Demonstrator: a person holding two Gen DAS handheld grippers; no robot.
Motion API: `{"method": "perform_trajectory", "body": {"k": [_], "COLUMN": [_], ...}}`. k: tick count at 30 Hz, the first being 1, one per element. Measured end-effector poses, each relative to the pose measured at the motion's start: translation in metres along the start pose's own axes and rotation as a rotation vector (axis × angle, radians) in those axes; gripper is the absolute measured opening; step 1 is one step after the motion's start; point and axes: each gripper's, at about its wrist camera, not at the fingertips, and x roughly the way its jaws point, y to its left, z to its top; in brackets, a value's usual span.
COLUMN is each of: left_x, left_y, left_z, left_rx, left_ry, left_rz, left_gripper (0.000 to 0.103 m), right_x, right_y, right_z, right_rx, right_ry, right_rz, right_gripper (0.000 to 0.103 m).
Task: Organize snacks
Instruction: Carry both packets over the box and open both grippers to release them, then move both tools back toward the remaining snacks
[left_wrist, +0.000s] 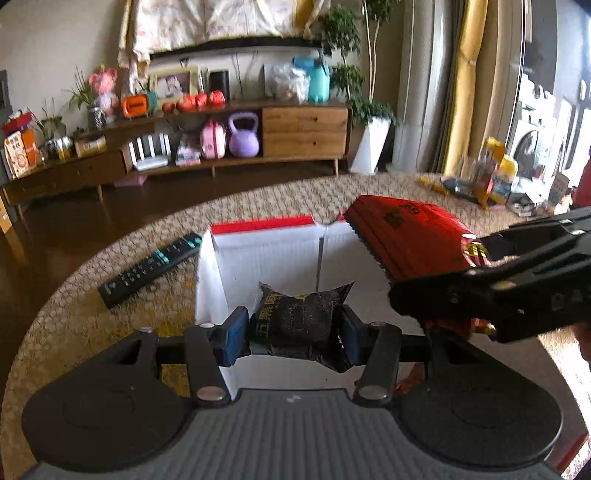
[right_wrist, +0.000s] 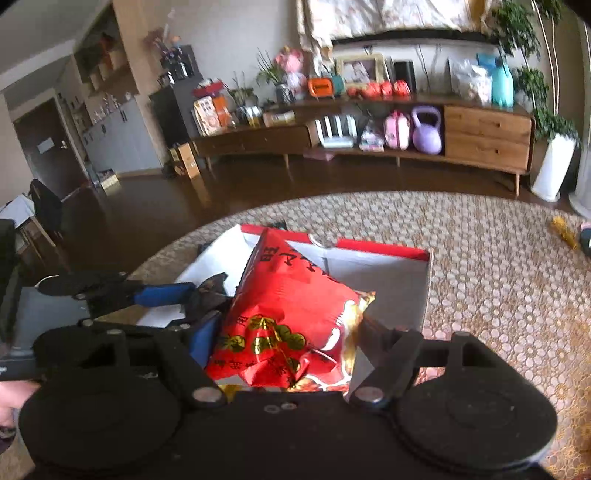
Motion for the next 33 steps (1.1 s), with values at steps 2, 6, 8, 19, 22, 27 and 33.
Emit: {"method": "perform_trajectory", "body": {"k": [2, 6, 8, 19, 22, 27, 33], "left_x": [0.005, 0.010, 0.011, 0.009, 0.004, -0.010, -0.037], "left_y": [-0.002, -0.002, -0.001, -0.001, -0.003, -0.008, -0.018], "left_z": [0.002, 0.002, 0.001, 0.003, 0.004, 0.004, 0.004], "left_rx": [0.010, 0.005, 0.000, -0.015, -0.023, -0.043, -0.053], "left_ry": [0.022, 0.061, 0.067, 0.066, 0.051, 0.030, -0.018], "left_rz": [-0.001, 0.002, 0.002, 0.039, 0.042, 0.057, 0.062], "left_gripper": [0.052, 0.052, 0.053, 0.070, 0.071, 0.075, 0.075], "right_x": [0.005, 0.010, 0.011, 0.011, 0.008, -0.007, -0.033], "right_y": [-0.003, -0.002, -0.001, -0.001, -0.002, -0.001, 0.002], "right_z": [-0.001, -0.005, -0.007, -0.004, 0.000, 0.005, 0.005], "right_rx": [0.009, 0.001, -0.004, 0.011, 0.016, 0.029, 0.041], "right_ry": [0.016, 0.033, 0.038, 0.050, 0.045, 0.011, -0.036], "right_rz": [-0.007, -0.020, -0.025, -0.048, -0.056, -0.049, -0.039], "right_gripper": [0.076, 0.076, 0.076, 0.081, 0.083, 0.084, 0.084]}}
